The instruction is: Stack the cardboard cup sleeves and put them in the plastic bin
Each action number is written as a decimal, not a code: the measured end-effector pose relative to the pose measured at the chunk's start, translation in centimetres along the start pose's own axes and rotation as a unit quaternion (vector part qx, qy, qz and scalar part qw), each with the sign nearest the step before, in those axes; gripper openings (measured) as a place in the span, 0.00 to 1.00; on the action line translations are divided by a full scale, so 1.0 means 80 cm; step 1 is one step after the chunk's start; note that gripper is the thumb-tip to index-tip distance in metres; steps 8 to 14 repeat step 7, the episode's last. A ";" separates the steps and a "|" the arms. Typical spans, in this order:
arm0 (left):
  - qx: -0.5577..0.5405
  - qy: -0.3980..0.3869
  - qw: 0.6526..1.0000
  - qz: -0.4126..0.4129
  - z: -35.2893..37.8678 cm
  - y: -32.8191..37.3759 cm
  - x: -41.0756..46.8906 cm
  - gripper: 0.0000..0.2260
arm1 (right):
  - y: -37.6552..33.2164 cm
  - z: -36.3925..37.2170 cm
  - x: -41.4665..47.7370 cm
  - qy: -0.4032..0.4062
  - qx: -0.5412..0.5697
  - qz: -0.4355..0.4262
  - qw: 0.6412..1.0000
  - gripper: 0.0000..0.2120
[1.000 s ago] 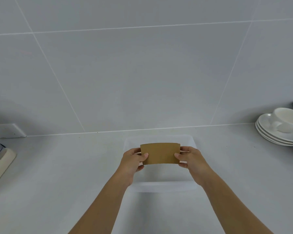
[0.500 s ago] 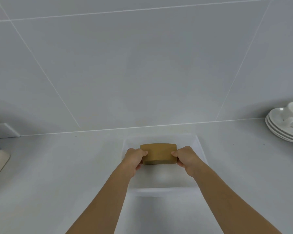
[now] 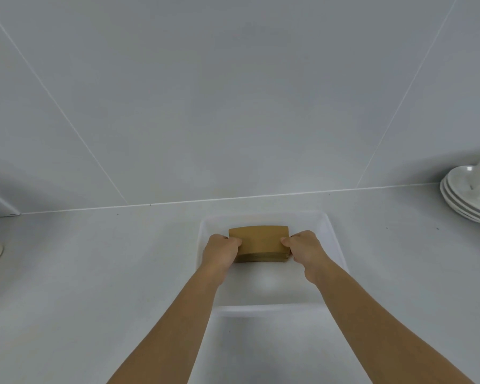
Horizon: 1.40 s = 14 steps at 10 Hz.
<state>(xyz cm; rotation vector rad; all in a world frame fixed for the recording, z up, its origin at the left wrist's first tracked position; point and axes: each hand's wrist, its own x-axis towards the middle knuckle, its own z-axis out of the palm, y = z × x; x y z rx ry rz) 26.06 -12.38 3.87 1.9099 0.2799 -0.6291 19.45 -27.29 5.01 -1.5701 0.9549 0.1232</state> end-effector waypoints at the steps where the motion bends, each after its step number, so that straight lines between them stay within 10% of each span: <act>1: -0.009 -0.006 1.000 -0.006 0.000 0.000 0.002 0.13 | 0.000 0.000 -0.001 0.003 0.004 0.004 1.000 0.07; 5: -0.024 -0.038 0.999 -0.015 -0.007 0.005 -0.011 0.28 | -0.005 -0.010 -0.015 -0.025 -0.017 -0.021 0.999 0.10; 7: 0.036 0.004 0.998 0.055 -0.011 0.015 -0.045 0.30 | -0.022 -0.036 -0.042 0.005 -0.114 -0.119 0.986 0.31; 14: 0.036 0.004 0.998 0.055 -0.011 0.015 -0.045 0.30 | -0.022 -0.036 -0.042 0.005 -0.114 -0.119 0.986 0.31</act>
